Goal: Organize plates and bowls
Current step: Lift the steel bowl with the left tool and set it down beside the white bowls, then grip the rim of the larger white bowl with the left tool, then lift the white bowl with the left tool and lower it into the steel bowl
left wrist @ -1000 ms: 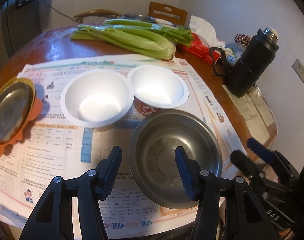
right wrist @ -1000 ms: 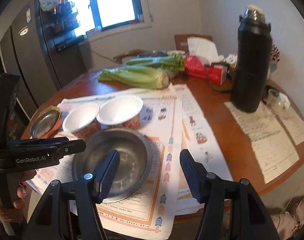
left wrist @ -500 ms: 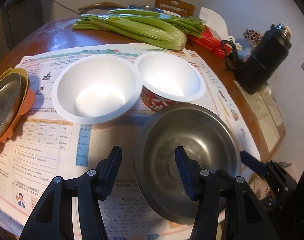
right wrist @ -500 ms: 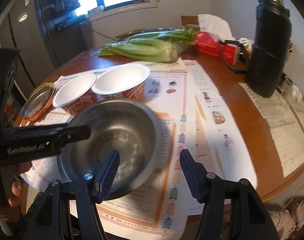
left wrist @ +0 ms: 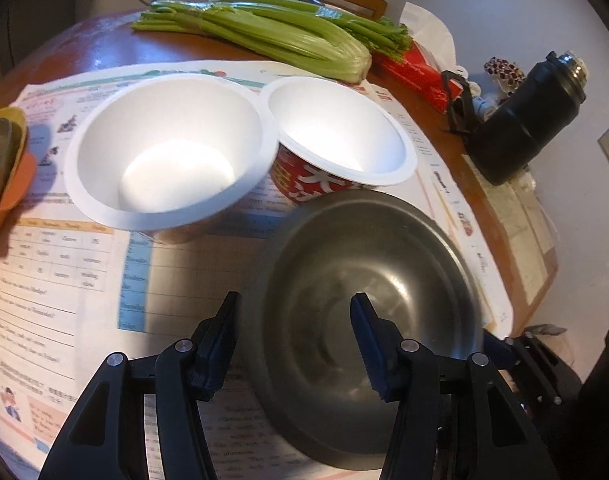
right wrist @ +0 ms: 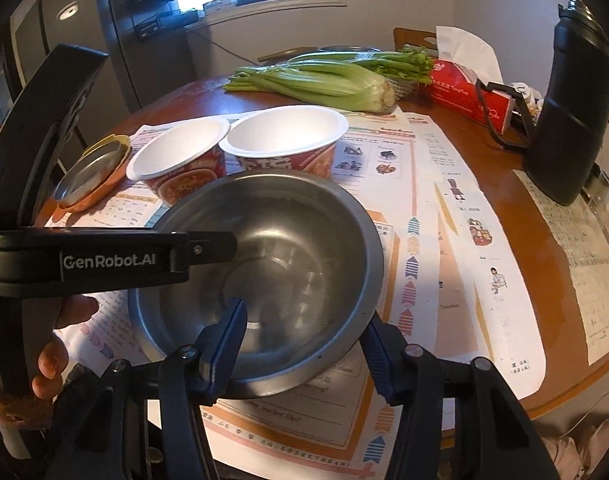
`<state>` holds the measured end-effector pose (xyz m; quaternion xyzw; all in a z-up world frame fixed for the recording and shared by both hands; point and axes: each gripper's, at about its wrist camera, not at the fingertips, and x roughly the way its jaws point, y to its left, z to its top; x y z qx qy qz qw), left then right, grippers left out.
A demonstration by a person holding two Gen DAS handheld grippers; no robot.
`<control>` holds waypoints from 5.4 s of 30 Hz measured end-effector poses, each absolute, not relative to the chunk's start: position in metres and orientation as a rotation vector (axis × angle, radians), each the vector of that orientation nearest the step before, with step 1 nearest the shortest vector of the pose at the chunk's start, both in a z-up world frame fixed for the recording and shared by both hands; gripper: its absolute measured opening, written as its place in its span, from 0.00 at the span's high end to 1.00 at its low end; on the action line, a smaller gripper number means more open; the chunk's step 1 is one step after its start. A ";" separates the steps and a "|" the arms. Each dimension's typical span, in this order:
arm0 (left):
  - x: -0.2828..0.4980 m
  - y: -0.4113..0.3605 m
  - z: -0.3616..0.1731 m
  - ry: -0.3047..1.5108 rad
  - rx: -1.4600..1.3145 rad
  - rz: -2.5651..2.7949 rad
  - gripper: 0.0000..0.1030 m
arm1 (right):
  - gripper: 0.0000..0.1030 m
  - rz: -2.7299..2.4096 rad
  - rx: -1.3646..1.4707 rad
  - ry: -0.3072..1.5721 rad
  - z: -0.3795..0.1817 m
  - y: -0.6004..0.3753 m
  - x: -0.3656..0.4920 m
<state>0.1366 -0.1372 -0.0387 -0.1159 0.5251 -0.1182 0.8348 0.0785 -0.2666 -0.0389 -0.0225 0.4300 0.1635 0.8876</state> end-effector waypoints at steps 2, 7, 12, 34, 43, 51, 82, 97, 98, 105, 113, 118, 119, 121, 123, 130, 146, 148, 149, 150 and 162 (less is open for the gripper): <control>0.136 -0.140 -0.039 1.120 -0.248 -0.256 0.47 | 0.46 0.359 -0.041 0.894 -0.038 -0.265 0.077; 0.131 -0.140 -0.034 1.119 -0.244 -0.259 0.47 | 0.46 0.369 -0.024 0.890 -0.033 -0.267 0.075; 0.119 -0.136 -0.022 1.096 -0.219 -0.262 0.47 | 0.46 0.391 -0.011 0.862 -0.019 -0.266 0.068; 0.077 -0.066 -0.010 1.045 -0.246 -0.175 0.47 | 0.45 0.497 -0.072 0.821 -0.006 -0.203 0.040; 0.083 -0.052 -0.031 1.076 -0.256 -0.128 0.47 | 0.45 0.498 -0.089 0.850 -0.024 -0.184 0.044; 0.087 -0.052 -0.038 1.080 -0.236 -0.104 0.47 | 0.45 0.501 -0.061 0.862 -0.035 -0.184 0.050; 0.137 -0.015 0.029 0.926 -0.261 -0.172 0.45 | 0.45 0.491 0.216 0.825 -0.006 -0.215 0.094; 0.214 -0.022 -0.015 1.020 -0.316 -0.257 0.46 | 0.49 0.463 0.237 0.908 -0.027 -0.184 0.167; 0.214 -0.022 -0.016 1.019 -0.322 -0.265 0.49 | 0.49 0.465 0.229 0.907 -0.027 -0.182 0.168; 0.214 -0.023 -0.017 1.021 -0.350 -0.307 0.57 | 0.51 0.468 0.139 0.880 -0.025 -0.163 0.167; 0.203 -0.016 0.006 0.969 -0.359 -0.309 0.57 | 0.51 0.482 0.124 0.844 -0.009 -0.159 0.161; 0.187 -0.017 0.023 0.930 -0.330 -0.314 0.57 | 0.51 0.499 0.122 0.805 0.005 -0.161 0.149; 0.184 -0.017 0.027 0.923 -0.327 -0.319 0.57 | 0.51 0.501 0.121 0.798 0.008 -0.161 0.146; 0.176 -0.019 0.032 0.911 -0.323 -0.321 0.57 | 0.51 0.506 0.122 0.785 0.013 -0.163 0.138; 0.166 -0.022 0.038 0.898 -0.308 -0.325 0.57 | 0.51 0.513 0.120 0.775 0.018 -0.165 0.130; 0.126 -0.034 0.059 0.860 -0.271 -0.326 0.57 | 0.51 0.526 0.109 0.734 0.034 -0.174 0.095; 0.072 -0.049 0.054 0.893 -0.247 -0.328 0.56 | 0.51 0.537 0.060 0.739 0.038 -0.185 0.035; 0.071 -0.050 0.051 0.906 -0.250 -0.324 0.56 | 0.51 0.534 0.047 0.732 0.038 -0.186 0.030; 0.070 -0.050 0.049 0.909 -0.248 -0.318 0.56 | 0.51 0.536 0.046 0.735 0.039 -0.187 0.029; 0.070 -0.051 0.048 0.912 -0.245 -0.314 0.56 | 0.51 0.538 0.045 0.736 0.038 -0.187 0.028; 0.073 -0.057 0.031 0.969 -0.216 -0.260 0.56 | 0.51 0.557 0.039 0.795 0.016 -0.186 0.031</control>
